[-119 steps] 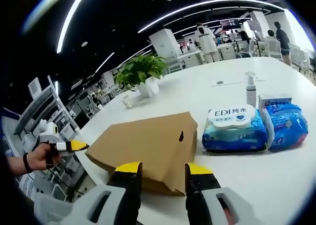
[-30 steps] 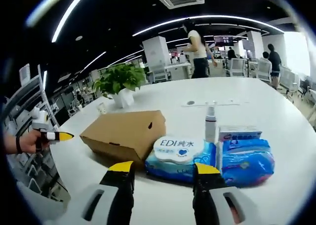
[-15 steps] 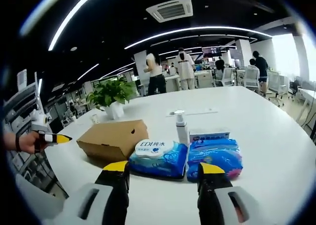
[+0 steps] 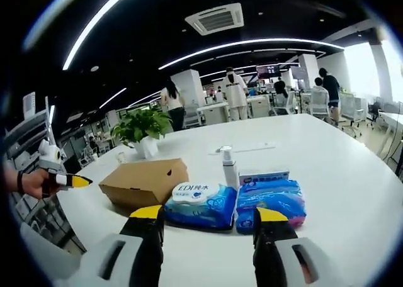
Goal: Operate the shoe box by opening the lid, removing the specified soft item, and placing it in the target area until the item is outside and the box remains undamaged.
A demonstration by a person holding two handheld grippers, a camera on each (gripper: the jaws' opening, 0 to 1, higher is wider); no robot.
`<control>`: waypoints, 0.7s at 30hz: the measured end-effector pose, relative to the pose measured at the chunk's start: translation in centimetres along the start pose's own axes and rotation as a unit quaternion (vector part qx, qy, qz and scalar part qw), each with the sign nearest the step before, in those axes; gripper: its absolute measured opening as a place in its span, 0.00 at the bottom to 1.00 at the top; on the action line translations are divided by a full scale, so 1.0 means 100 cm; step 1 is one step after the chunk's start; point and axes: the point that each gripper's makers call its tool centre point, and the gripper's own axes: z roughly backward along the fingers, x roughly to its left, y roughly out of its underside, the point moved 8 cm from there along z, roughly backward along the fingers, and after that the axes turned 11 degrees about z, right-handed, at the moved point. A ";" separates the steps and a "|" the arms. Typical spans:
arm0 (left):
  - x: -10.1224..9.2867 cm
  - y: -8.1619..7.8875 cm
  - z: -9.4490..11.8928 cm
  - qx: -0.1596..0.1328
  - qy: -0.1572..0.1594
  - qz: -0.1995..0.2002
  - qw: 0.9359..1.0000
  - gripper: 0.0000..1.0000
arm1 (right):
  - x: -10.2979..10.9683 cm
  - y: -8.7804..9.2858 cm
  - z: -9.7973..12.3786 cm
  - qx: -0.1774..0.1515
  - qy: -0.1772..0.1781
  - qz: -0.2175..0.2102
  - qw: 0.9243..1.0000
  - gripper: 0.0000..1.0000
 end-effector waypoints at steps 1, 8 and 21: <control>-0.001 0.001 0.001 0.000 -0.001 -0.002 1.000 0.56 | 0.001 0.001 0.000 0.000 0.000 -0.004 1.000 0.55; -0.005 0.007 0.006 -0.005 -0.009 0.005 1.000 0.56 | 0.009 0.000 0.000 0.003 -0.009 0.012 1.000 0.55; -0.002 0.016 0.023 -0.013 -0.037 0.017 0.999 0.57 | 0.017 0.001 -0.002 0.006 -0.030 0.015 0.999 0.56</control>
